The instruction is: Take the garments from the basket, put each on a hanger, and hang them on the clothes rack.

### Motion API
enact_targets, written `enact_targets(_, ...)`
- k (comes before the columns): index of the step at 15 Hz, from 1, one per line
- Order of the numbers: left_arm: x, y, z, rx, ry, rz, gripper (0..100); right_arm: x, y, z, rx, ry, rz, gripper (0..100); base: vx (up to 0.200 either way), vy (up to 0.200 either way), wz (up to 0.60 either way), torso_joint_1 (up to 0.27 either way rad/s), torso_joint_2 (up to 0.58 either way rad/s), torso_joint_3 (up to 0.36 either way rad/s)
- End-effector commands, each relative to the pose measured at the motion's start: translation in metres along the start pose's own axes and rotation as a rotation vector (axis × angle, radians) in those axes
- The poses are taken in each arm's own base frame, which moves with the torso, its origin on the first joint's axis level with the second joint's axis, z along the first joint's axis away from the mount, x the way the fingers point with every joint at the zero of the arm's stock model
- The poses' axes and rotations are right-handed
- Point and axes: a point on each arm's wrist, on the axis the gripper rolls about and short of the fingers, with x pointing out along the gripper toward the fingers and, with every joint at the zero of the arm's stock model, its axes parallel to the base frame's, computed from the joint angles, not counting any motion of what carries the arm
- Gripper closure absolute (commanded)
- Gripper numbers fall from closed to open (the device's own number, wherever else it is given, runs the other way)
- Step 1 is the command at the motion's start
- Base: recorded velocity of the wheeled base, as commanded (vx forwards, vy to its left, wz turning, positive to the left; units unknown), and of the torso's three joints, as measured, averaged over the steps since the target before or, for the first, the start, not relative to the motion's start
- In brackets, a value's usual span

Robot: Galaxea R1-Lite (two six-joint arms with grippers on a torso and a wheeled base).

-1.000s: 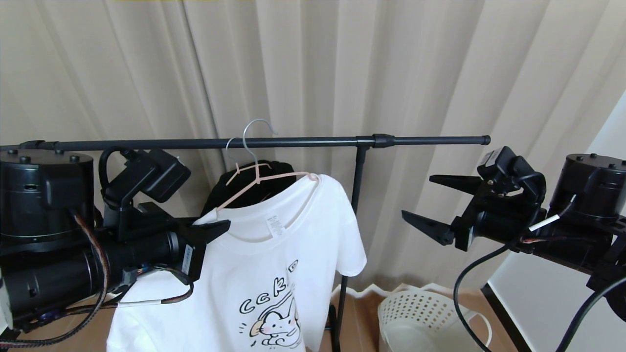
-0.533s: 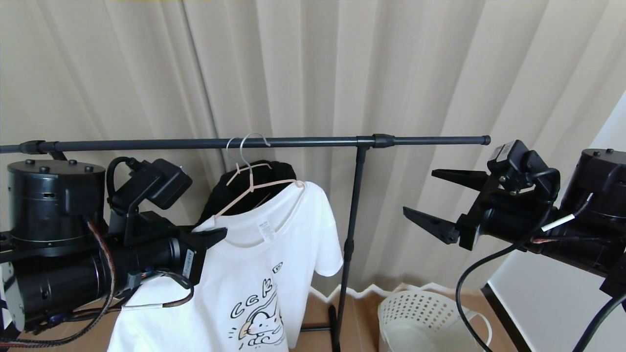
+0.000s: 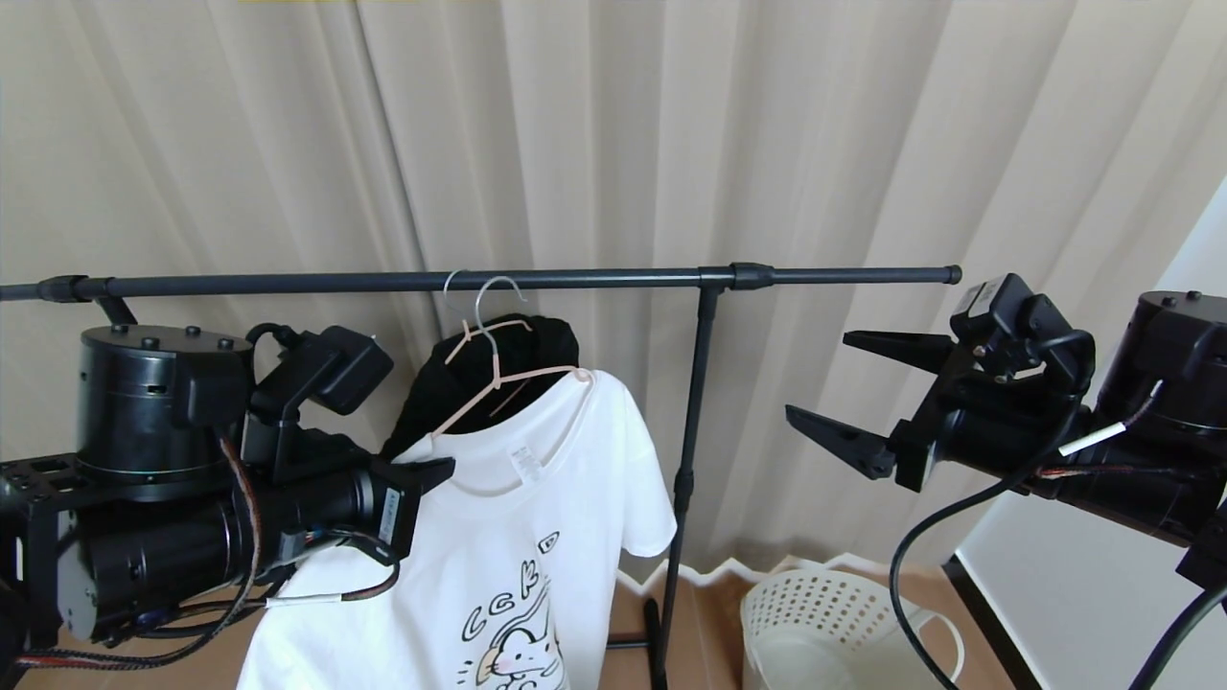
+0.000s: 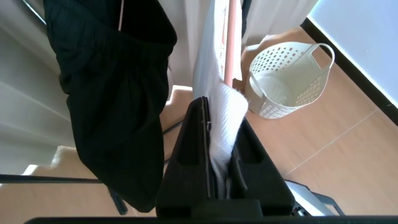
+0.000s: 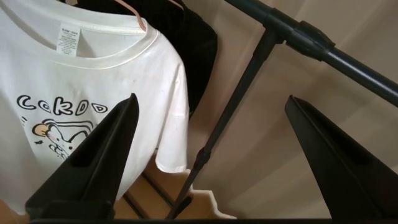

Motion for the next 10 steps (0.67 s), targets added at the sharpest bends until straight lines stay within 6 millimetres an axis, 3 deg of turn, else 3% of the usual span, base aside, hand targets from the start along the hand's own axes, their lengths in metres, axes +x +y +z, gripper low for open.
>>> enact_targets(1,0.009,0.000,-0.003,-0.006,0.028,-0.001,100,0.001,0.000,-0.001,0.001,0.003,0.003,0,0.000,0.000,0.00,0.000,0.00,0.000)
enact_targets(10,0.040,0.002,0.005,-0.035,-0.005,0.028,100,0.002,0.000,-0.002,0.002,0.005,0.002,0,0.000,0.000,0.00,0.000,0.00,0.000)
